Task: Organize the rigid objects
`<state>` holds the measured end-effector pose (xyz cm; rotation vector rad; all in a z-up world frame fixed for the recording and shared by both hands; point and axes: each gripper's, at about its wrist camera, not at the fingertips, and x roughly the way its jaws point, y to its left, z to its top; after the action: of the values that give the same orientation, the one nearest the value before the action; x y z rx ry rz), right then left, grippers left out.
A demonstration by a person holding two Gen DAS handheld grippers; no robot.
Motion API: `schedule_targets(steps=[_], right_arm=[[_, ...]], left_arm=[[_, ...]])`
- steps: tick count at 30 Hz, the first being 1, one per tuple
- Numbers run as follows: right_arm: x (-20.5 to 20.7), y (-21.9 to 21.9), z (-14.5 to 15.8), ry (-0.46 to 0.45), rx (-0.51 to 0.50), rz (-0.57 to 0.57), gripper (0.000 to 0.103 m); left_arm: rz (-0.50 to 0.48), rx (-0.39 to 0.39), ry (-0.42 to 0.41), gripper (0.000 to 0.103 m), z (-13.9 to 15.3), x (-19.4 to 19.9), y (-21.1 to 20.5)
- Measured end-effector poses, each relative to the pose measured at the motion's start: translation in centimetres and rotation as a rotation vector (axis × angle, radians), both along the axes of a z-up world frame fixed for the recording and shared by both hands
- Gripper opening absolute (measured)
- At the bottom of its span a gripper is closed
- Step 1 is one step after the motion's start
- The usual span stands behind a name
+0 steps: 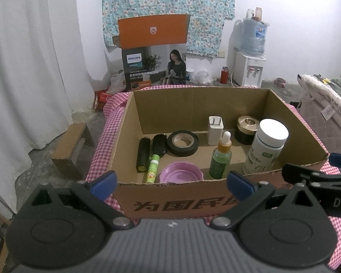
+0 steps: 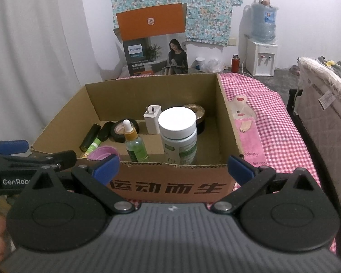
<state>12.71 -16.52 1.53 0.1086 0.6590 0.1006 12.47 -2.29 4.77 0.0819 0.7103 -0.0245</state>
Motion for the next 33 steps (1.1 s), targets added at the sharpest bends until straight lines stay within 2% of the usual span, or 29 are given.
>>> schedule_targets(steps=[33], right_arm=[[-0.11, -0.38, -0.01, 0.005, 0.007, -0.003, 0.102]], left_arm=[[-0.001, 0.001, 0.005, 0.103, 0.05, -0.04, -0.09]])
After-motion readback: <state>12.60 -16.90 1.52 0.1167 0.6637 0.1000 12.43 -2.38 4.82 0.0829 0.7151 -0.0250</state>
